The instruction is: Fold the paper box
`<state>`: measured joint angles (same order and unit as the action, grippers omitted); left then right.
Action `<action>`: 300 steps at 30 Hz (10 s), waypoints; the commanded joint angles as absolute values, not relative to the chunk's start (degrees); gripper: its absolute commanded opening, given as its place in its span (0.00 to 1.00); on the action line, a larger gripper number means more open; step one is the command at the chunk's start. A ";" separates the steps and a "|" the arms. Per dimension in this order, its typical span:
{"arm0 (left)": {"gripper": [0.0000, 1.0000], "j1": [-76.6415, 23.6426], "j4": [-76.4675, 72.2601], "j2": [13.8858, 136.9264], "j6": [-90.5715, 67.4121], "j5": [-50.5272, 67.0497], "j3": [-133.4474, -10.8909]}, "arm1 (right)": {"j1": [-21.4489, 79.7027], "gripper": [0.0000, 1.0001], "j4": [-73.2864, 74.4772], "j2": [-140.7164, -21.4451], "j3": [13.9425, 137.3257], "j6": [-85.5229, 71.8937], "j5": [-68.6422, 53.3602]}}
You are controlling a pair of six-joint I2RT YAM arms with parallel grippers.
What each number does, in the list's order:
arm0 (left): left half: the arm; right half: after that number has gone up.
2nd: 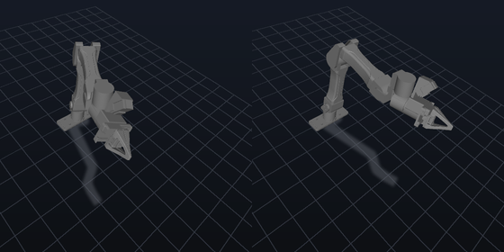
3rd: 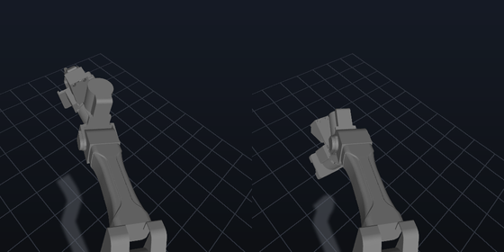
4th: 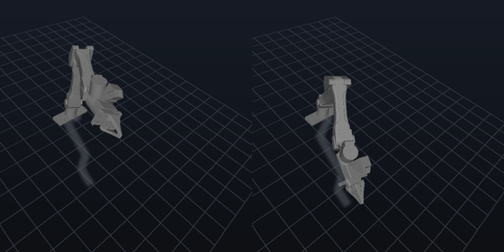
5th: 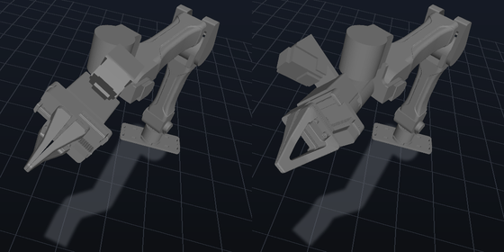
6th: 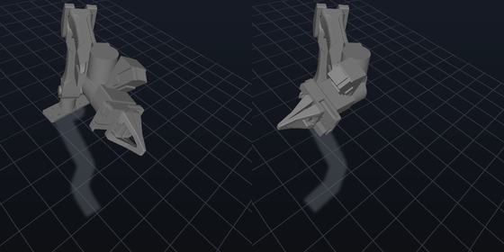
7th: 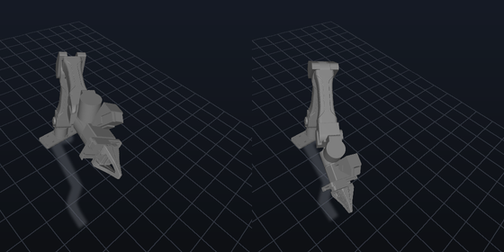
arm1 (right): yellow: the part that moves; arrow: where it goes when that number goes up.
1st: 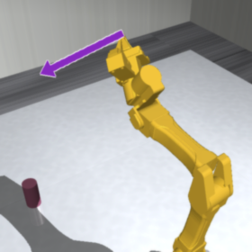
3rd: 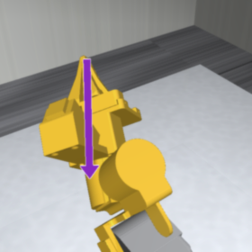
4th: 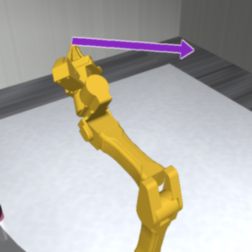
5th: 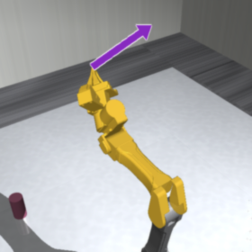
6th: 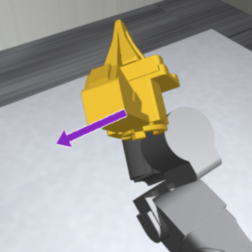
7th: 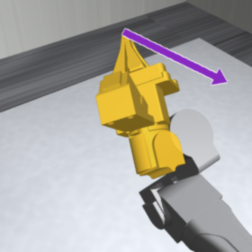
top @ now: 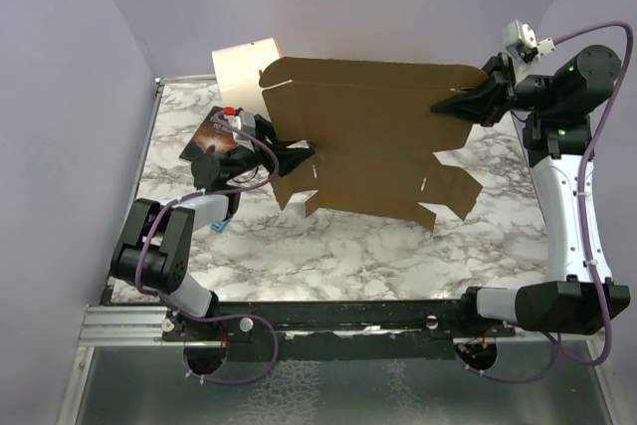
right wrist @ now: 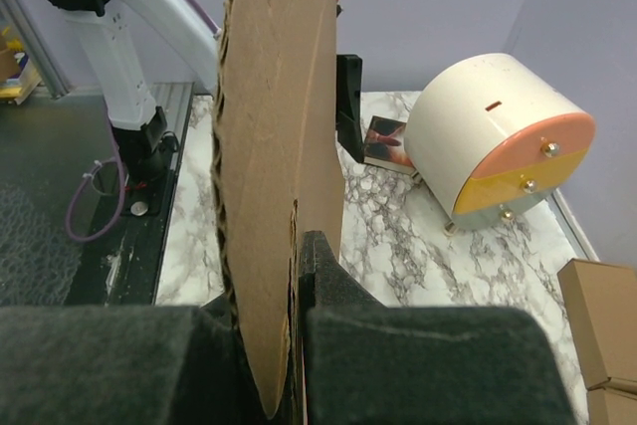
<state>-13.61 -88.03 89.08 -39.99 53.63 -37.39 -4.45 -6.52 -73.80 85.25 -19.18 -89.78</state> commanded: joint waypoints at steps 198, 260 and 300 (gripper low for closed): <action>0.00 -23.38 -95.11 91.91 -10.36 9.63 -15.20 | -7.56 0.01 1.44 -78.20 68.04 -17.71 -84.41; 0.36 -7.95 -52.77 69.20 -23.89 13.95 -18.00 | -7.65 0.01 13.60 -75.77 64.02 -2.41 -82.14; 0.46 -12.22 -101.95 100.68 -20.23 38.59 -16.17 | -7.65 0.01 11.51 -75.93 63.19 -4.57 -83.35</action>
<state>-11.29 -87.83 100.16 -22.76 35.46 -16.25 -7.84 12.84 -76.23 63.66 -4.89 -82.24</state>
